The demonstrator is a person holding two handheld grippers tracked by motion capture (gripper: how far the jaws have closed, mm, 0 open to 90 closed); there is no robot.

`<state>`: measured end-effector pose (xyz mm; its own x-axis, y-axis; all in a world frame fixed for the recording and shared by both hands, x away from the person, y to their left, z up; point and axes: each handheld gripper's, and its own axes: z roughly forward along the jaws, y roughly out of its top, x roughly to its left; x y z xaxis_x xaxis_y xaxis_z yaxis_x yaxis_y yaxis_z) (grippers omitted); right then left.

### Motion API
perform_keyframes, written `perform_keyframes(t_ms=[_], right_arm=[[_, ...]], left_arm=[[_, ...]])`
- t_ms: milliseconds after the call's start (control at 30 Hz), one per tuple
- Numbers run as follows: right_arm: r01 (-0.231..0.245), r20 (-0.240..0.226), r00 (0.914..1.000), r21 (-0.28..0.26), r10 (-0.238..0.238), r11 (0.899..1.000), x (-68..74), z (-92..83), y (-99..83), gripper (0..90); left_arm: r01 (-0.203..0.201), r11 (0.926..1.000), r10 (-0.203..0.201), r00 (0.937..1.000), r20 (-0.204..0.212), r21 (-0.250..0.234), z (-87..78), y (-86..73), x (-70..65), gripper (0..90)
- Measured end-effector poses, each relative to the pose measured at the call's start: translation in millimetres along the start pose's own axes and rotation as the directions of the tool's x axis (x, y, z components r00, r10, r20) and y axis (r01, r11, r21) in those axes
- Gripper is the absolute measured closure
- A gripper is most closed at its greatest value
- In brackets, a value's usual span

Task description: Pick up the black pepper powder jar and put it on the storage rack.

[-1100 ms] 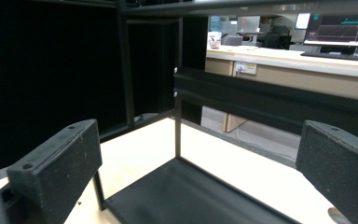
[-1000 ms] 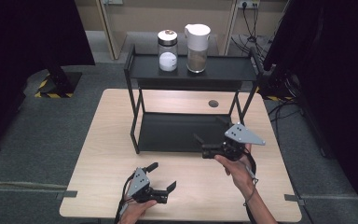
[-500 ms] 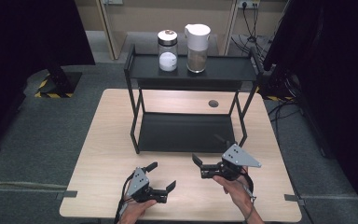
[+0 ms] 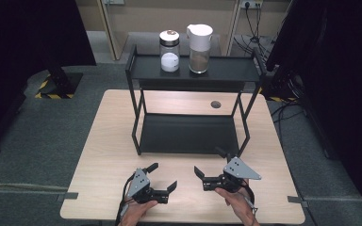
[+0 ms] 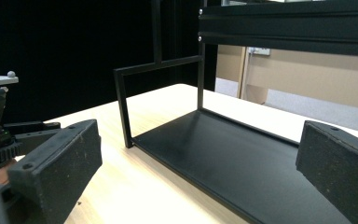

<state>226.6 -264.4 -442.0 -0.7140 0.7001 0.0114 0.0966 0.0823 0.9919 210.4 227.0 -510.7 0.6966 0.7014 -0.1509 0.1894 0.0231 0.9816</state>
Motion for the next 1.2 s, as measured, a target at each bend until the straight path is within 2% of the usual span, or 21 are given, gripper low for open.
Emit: perform_keyframes(t_ms=[300, 400, 533, 767, 1200], right_arm=[[0.004, -0.023, 0.9997, 0.022, -0.004, 1.0, -0.8, 1.4, -12.4, 0.3], [0.019, -0.039, 0.9991, 0.029, -0.018, 0.999, -2.1, 3.0, -18.8, 0.3], [0.008, -0.049, 0.9988, 0.031, -0.006, 0.999, -4.4, 3.3, -25.2, 0.3], [0.004, -0.053, 0.9986, 0.047, -0.002, 0.999, -3.7, 4.2, -29.5, 0.3], [-0.008, -0.05, 0.9987, 0.051, 0.01, 0.999, -4.7, 3.1, -31.4, 0.3]], left_arm=[[0.004, 1.0, -0.004, 1.0, -0.004, -0.004, -0.7, -0.2, 1.7, 0.1], [0.004, 1.0, -0.004, 1.0, -0.004, -0.003, -0.2, -0.1, 1.9, 0.1], [0.007, 1.0, -0.007, 0.9999, -0.014, -0.005, -0.4, 0.2, 2.7, 0.1], [0.004, 0.9999, -0.004, 0.9997, -0.025, -0.013, -2.2, 0.3, 2.4, 0.1], [0.0, 0.9999, -0.001, 0.9998, -0.018, -0.016, -3.4, 0.1, 1.4, 0.1]])
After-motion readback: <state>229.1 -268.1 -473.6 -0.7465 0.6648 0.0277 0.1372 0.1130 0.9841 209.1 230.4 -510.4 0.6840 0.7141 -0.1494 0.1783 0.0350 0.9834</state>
